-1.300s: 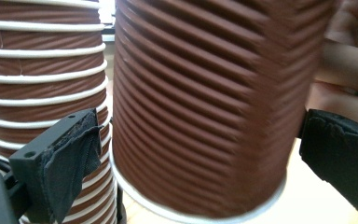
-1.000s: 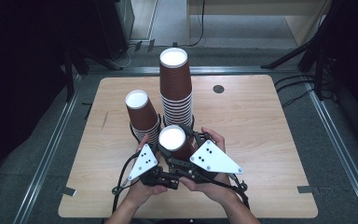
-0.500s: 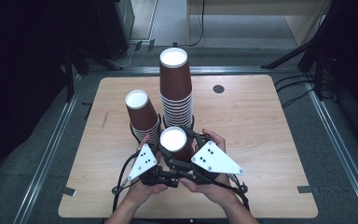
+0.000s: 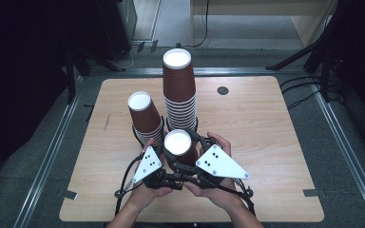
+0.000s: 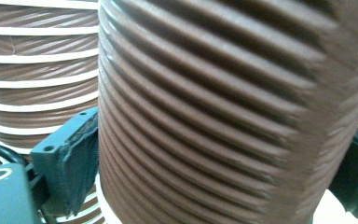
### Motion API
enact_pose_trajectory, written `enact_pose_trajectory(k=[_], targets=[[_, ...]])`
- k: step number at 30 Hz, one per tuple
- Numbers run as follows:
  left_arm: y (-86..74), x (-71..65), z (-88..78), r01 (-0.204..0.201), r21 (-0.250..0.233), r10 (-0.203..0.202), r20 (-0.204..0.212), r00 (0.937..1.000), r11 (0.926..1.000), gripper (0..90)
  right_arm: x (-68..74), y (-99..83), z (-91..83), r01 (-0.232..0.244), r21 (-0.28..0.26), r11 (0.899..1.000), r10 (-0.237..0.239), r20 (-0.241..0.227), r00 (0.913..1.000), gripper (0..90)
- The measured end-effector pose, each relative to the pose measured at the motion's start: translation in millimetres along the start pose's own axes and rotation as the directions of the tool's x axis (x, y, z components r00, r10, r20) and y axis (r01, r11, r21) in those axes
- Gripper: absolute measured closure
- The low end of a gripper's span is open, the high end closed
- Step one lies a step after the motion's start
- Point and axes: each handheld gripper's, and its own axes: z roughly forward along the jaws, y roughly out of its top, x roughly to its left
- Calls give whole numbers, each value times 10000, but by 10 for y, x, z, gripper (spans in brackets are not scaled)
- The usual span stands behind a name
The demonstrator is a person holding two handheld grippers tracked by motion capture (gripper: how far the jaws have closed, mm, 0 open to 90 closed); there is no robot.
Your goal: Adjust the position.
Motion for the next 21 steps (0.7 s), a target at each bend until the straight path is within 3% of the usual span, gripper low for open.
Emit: enact_pose_trajectory(k=[8, 13, 21], targets=[[-7, 17, -16, -138, 67, 138, -31, 9999, 9999, 94, -22, -5, 2, -139, 113, 9998, 140, -48, 9999, 253], [2, 37, -34, -125, 65, 126, -91, 9999, 9999, 98, -19, -16, 20, -141, 313, 9994, 144, -102, 9998, 179], [41, 102, -66, -396, 471, 401, -97, 9991, 9981, 104, -24, -12, -15, 2, 325, 9995, 6, -236, 9997, 139]])
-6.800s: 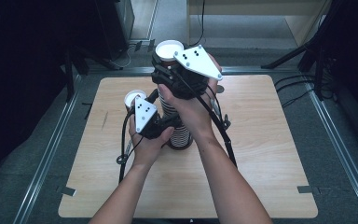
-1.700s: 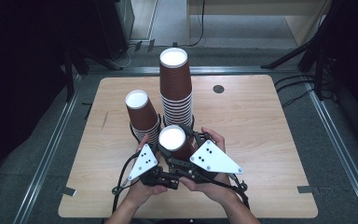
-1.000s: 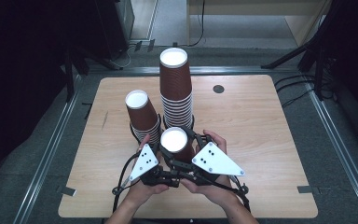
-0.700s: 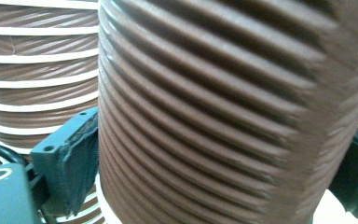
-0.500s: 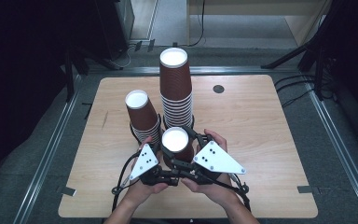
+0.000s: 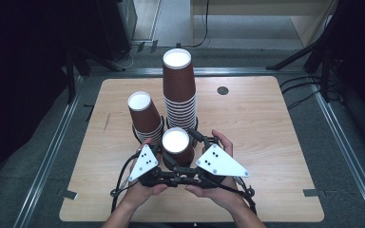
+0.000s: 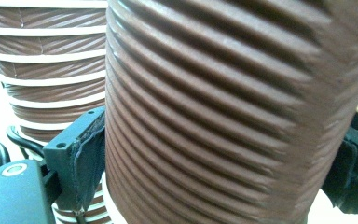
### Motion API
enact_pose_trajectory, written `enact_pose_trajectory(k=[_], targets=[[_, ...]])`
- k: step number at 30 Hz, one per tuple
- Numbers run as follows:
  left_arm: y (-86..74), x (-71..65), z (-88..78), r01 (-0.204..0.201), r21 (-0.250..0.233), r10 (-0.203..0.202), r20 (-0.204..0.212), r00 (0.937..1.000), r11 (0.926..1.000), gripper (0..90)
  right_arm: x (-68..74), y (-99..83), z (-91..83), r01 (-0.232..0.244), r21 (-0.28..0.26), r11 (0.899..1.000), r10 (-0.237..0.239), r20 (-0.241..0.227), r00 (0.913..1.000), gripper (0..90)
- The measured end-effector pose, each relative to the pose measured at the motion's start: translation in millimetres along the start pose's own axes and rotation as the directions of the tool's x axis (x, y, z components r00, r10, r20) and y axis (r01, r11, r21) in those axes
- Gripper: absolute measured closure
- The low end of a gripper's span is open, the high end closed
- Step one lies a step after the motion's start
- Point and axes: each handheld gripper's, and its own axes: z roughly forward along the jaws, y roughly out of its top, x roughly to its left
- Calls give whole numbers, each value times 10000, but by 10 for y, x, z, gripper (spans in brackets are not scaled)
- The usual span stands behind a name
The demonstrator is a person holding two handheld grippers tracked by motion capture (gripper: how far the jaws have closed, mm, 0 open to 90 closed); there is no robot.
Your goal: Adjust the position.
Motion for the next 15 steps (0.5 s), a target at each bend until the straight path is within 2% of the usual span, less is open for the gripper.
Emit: enact_pose_trajectory(k=[2, 9, 10, 11, 12, 13, 14, 15], targets=[[27, 24, -11, -279, 301, 274, 173, 9995, 9992, 106, -48, 7, -48, 42, 95, 9999, -41, -138, 9999, 134], [37, 116, -28, -524, 854, 495, 358, 9981, 9950, 108, -191, -75, -209, 378, 534, 9979, -363, -287, 9989, 136], [36, 126, -22, -613, 984, 584, 319, 9978, 9933, 108, -210, -89, -227, 424, 580, 9974, -403, -361, 9985, 137], [33, 133, -8, -868, 1271, 834, 315, 9960, 9881, 108, -240, -110, -257, 418, 762, 9962, -381, -485, 9981, 137], [33, 133, -8, -868, 1271, 834, 315, 9960, 9881, 108, -249, -118, -266, 395, 845, 9956, -350, -540, 9979, 136], [19, 132, 8, -1117, 1509, 1091, 258, 9937, 9822, 108, -265, -132, -274, 355, 930, 9950, -295, -653, 9974, 136], [19, 132, 8, -1117, 1509, 1091, 258, 9937, 9822, 108, -265, -132, -274, 355, 930, 9950, -295, -653, 9974, 136], [9, 135, 13, -1190, 1665, 1157, 294, 9929, 9788, 108, -273, -141, -272, 320, 1056, 9939, -244, -725, 9971, 136]])
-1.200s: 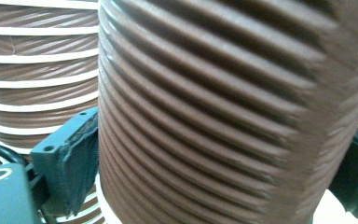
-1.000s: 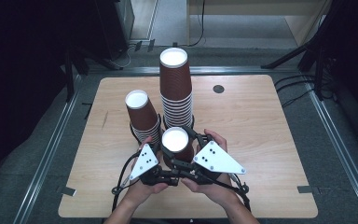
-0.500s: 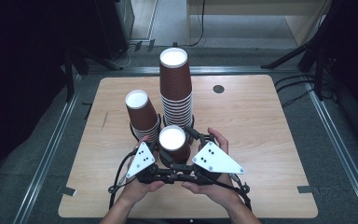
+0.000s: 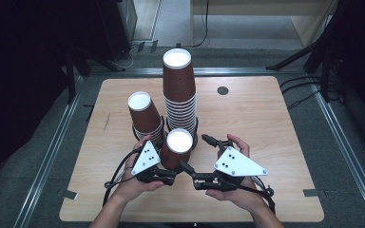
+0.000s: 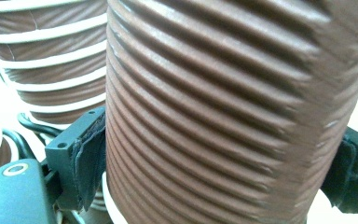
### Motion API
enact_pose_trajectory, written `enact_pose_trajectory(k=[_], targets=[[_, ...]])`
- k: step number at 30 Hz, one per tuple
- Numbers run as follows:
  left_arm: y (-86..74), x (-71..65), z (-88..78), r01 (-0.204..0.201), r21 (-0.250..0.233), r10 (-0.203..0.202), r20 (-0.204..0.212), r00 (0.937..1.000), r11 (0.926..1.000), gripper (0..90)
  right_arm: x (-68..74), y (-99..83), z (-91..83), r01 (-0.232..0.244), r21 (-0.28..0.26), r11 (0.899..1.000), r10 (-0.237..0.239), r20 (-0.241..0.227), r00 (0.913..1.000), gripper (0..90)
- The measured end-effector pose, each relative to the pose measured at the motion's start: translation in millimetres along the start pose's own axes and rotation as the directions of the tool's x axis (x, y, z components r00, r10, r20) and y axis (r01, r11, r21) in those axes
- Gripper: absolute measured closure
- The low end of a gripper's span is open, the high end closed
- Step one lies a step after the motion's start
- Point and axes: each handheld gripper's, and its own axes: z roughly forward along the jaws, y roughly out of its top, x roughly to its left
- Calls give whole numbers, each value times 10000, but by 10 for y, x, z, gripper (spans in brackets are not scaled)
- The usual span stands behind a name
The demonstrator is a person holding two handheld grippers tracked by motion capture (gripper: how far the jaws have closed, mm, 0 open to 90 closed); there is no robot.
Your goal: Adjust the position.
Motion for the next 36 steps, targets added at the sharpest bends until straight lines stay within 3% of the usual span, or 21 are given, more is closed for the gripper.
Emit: enact_pose_trajectory(k=[3, 4, 6, 8, 10, 14, 17, 28, 33, 36], targets=[[-25, -10, 15, -309, 375, 313, -117, 9994, 9988, 109, -26, -43, 20, 87, 405, 9991, -78, -216, 9997, 137], [-38, -27, 34, -674, 688, 690, -211, 9974, 9954, 110, -29, -65, 33, 140, 626, 9979, -122, -290, 9995, 138], [-46, -45, 45, -819, 794, 838, -208, 9963, 9935, 110, -33, -74, 41, 144, 701, 9974, -120, -347, 9993, 137], [-71, -107, 85, -1349, 1107, 1389, -289, 9899, 9847, 110, -60, -98, 71, -50, 906, 9959, 92, -458, 9989, 136], [-84, -140, 109, -1546, 1232, 1592, -284, 9868, 9803, 109, -73, -118, 97, -133, 1076, 9941, 198, -592, 9981, 136], [-90, -176, 127, -1793, 1310, 1831, -180, 9829, 9750, 110, -56, -158, 164, -115, 1576, 9874, 240, -773, 9967, 136], [-89, -192, 128, -1868, 1297, 1907, -179, 9815, 9738, 110, -48, -173, 205, -212, 1802, 9834, 323, -593, 9977, 141], [-125, -213, 131, -2273, 1471, 2337, -280, 9719, 9627, 114, -25, -194, 289, -393, 2261, 9733, 565, -700, 9959, 179], [-130, -218, 118, -2440, 1493, 2519, -363, 9671, 9582, 118, -37, -205, 313, -606, 2474, 9670, 795, -671, 9946, 145], [-133, -236, 115, -2733, 1569, 2839, -492, 9576, 9490, 125, -17, -237, 345, -442, 2776, 9597, 682, -773, 9947, 139]])
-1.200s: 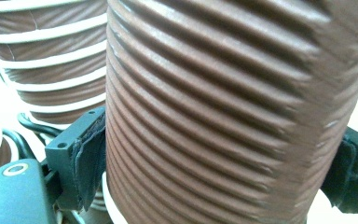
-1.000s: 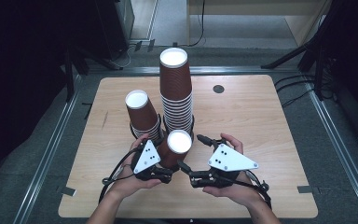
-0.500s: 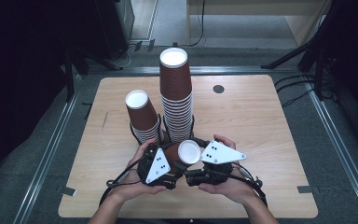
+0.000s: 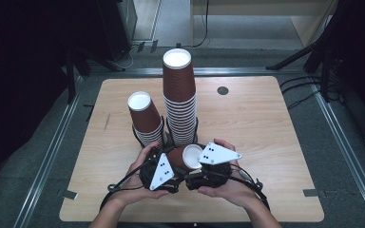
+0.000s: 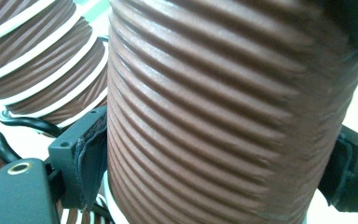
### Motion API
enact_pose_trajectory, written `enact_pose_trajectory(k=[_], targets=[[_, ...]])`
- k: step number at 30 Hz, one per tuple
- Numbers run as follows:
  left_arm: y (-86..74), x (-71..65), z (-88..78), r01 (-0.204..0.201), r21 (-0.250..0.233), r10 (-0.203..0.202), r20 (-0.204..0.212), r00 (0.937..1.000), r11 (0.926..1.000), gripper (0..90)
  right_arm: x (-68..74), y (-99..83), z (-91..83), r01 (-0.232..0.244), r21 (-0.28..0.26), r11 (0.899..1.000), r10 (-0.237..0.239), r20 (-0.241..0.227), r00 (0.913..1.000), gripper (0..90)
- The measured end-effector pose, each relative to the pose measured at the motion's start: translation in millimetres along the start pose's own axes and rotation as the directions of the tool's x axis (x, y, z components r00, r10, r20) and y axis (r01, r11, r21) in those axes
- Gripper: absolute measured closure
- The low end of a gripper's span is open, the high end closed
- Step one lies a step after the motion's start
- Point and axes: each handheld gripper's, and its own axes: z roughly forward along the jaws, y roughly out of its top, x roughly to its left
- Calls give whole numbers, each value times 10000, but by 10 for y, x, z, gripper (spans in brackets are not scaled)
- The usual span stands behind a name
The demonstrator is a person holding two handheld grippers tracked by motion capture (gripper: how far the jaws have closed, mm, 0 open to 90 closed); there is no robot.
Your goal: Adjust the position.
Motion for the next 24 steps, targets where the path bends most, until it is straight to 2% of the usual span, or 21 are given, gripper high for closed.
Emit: enact_pose_trajectory(k=[6, 17, 24], targets=[[-29, -26, 11, -490, 317, 498, -262, 9984, 9983, 125, -31, 11, -36, -63, 110, 9999, 63, -22, 10000, 139], [-58, -37, 15, -968, 588, 999, -523, 9936, 9936, 127, -78, -35, -36, -12, 830, 9966, 43, -373, 9993, 152], [-68, -76, 46, -1298, 798, 1347, -603, 9891, 9883, 126, -72, -35, 1, -115, 969, 9952, 150, -358, 9992, 163]])
